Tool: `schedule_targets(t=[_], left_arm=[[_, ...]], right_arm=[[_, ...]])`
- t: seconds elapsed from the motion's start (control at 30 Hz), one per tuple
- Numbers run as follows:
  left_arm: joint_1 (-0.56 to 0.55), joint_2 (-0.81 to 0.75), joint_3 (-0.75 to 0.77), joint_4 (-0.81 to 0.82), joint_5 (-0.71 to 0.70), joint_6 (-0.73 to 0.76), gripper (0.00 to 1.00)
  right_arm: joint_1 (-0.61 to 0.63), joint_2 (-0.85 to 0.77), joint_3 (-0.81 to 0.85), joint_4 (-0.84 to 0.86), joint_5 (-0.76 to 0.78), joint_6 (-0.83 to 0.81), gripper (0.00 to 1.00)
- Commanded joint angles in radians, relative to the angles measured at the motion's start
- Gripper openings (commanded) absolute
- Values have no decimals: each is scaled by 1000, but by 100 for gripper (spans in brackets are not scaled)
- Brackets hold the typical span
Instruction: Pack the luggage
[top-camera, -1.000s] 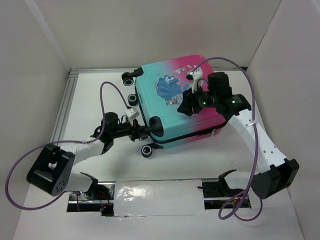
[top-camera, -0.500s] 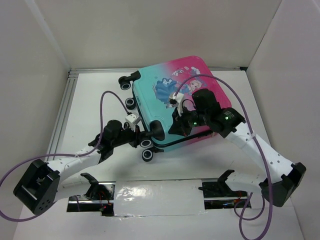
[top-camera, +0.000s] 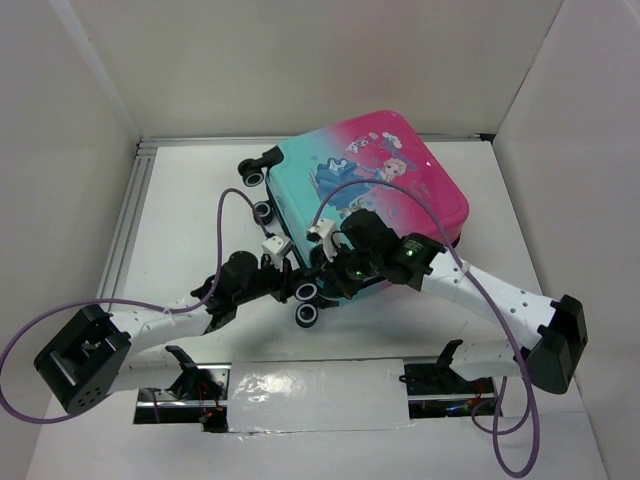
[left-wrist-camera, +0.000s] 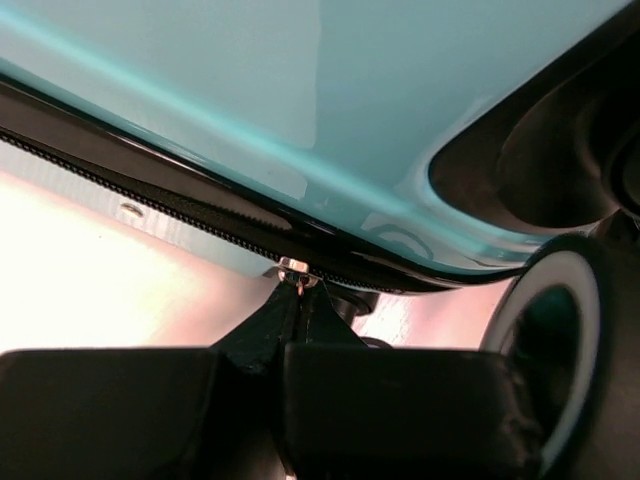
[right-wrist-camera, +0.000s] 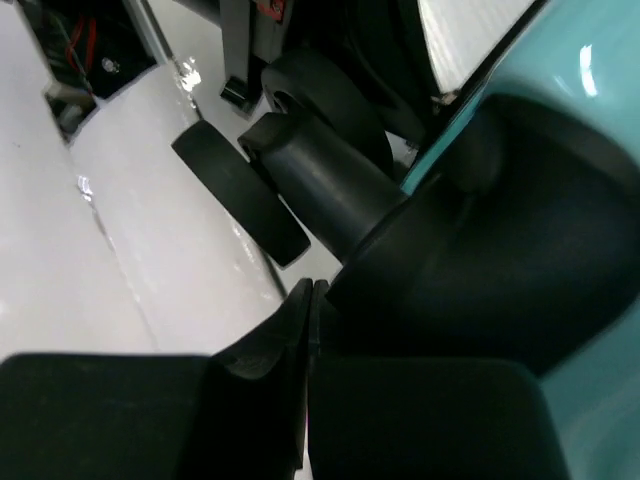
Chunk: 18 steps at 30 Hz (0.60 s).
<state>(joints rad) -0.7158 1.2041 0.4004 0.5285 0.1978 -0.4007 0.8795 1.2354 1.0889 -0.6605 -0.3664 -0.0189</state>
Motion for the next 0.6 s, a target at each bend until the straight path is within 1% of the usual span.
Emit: schedule_targets(t=[0.0, 0.03, 0.07, 0.13, 0.17, 0.23, 0.27, 0.3, 0.4, 0.47, 0.57], left_arm=[[15, 17, -5, 96, -61, -10, 0], [28, 17, 5, 96, -61, 2, 0], [68, 26, 15, 96, -42, 2, 0], [123, 35, 15, 137, -11, -12, 0], [180, 44, 3, 157, 8, -12, 0], [237, 58, -8, 212, 77, -36, 0], [265, 67, -8, 221, 103, -36, 0], [309, 78, -8, 234, 148, -50, 0], [366, 124, -17, 283, 219, -85, 0], [378, 164, -17, 318, 244, -104, 0], [378, 199, -50, 396, 253, -154, 0]], right_arm=[[9, 48, -6, 204, 150, 88, 0], [0, 65, -6, 231, 150, 88, 0], [-1, 105, 23, 255, 179, 97, 0], [-11, 160, 54, 315, 195, 97, 0], [-20, 232, 106, 324, 220, 97, 0], [-20, 317, 176, 325, 247, 76, 0], [-31, 361, 260, 314, 294, 76, 0], [-31, 445, 302, 314, 311, 76, 0], [-53, 574, 432, 300, 394, 96, 0], [-65, 620, 474, 343, 421, 109, 0], [-112, 706, 563, 352, 455, 148, 0]])
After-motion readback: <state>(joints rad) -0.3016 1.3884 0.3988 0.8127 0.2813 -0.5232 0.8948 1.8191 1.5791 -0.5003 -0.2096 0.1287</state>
